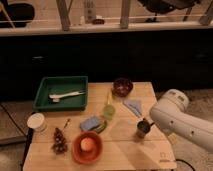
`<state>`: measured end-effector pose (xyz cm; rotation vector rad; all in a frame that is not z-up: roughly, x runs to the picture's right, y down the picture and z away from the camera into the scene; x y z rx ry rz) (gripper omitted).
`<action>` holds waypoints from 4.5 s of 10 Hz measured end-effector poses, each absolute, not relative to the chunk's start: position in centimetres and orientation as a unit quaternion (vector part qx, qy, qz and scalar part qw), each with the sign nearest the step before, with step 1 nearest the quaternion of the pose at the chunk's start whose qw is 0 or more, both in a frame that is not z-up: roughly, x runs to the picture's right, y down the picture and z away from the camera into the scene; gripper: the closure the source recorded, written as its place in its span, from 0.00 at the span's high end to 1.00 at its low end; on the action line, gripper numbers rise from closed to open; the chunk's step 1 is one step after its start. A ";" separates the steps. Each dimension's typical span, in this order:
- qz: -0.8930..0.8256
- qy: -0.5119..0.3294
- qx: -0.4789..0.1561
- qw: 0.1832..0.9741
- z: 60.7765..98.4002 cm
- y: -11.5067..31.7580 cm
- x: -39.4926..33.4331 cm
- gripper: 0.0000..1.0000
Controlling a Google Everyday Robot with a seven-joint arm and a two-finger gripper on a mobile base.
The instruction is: Stack cups on top of each other
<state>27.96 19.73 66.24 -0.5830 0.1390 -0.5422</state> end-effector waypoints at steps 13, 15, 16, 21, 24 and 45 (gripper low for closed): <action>-0.389 0.048 -0.242 0.887 66.6 19.5 26.8 0.80; -0.400 0.046 -0.235 0.884 66.7 19.3 26.8 0.80; -0.406 0.045 -0.232 0.883 66.7 19.2 26.9 0.80; -0.437 0.043 -0.212 0.873 66.9 18.9 27.4 0.80; -0.460 0.039 -0.195 0.865 66.8 18.9 27.9 0.80; -0.414 -0.071 -0.235 0.877 70.2 18.1 23.4 0.80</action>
